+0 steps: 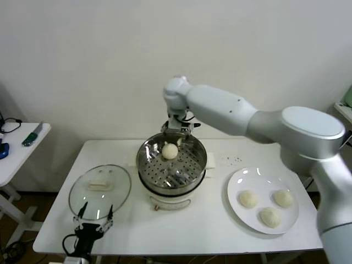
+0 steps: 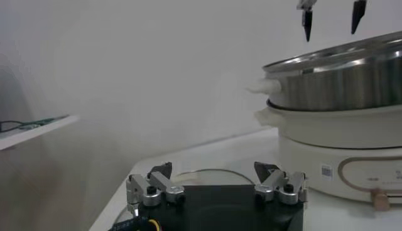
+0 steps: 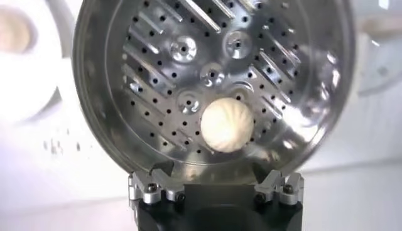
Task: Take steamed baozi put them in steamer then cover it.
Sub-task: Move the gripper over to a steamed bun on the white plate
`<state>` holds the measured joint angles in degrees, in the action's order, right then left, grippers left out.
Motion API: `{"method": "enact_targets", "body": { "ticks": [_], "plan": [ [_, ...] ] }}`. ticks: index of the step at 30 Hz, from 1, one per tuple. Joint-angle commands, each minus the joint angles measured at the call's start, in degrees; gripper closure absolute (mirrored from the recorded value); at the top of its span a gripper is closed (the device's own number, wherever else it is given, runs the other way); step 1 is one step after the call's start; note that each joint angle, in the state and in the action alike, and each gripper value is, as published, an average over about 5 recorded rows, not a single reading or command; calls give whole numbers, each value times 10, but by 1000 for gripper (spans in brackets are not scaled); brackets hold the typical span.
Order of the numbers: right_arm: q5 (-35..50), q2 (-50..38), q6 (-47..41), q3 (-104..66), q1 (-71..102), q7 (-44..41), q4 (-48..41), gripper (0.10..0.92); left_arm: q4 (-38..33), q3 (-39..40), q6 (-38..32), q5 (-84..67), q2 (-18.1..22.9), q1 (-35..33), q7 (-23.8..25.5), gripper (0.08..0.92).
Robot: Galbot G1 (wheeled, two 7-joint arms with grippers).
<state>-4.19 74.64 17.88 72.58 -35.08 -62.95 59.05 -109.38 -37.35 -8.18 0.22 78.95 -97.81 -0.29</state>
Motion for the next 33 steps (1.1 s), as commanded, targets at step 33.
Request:
{"method": "enact_targets", "body": {
  "ticks": [33],
  "plan": [
    [205, -353, -444, 72, 166, 39, 173, 203, -11, -4, 5, -9, -15, -12, -9, 177]
  ]
}}
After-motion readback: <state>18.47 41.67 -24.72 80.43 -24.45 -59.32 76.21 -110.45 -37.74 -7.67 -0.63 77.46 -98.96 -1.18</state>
